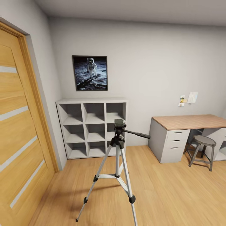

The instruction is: Attach the digital camera to the camera tripod in the bedroom.

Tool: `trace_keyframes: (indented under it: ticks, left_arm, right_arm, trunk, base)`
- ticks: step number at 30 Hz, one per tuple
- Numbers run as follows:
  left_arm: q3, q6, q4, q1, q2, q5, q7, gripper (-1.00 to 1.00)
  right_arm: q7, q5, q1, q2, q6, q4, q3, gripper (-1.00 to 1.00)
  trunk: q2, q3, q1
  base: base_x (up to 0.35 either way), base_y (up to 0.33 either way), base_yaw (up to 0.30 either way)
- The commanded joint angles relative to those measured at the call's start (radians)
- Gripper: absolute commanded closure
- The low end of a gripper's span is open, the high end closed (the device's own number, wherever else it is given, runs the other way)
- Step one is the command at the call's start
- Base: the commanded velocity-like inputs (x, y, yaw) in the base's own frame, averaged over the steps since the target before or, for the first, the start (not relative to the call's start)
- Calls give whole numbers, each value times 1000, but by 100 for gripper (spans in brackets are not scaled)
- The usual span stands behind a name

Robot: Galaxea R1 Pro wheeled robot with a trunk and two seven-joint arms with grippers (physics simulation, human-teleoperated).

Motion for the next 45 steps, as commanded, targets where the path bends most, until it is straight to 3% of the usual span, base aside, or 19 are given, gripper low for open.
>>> trace_keyframes:
  ticks: [1,12,45]
  left_arm:
    - [-1,4,0,-1,0,8,0,100]
    - [-1,4,0,0,1,10,0,100]
    - [2,2,-2,0,8,12,9,100]
  right_arm:
    - [2,10,-1,0,-3,3,-9,-100]
    - [2,10,-1,6,-1,3,-9,-100]
    - [0,10,-1,5,-3,3,-9,-100]
  trunk:
    - [-1,0,0]
    - [-1,-4,0]
    - [-1,-55,0]
  base:
    - [0,5,0]
    - [0,1,-17]
    - [0,0,-65]
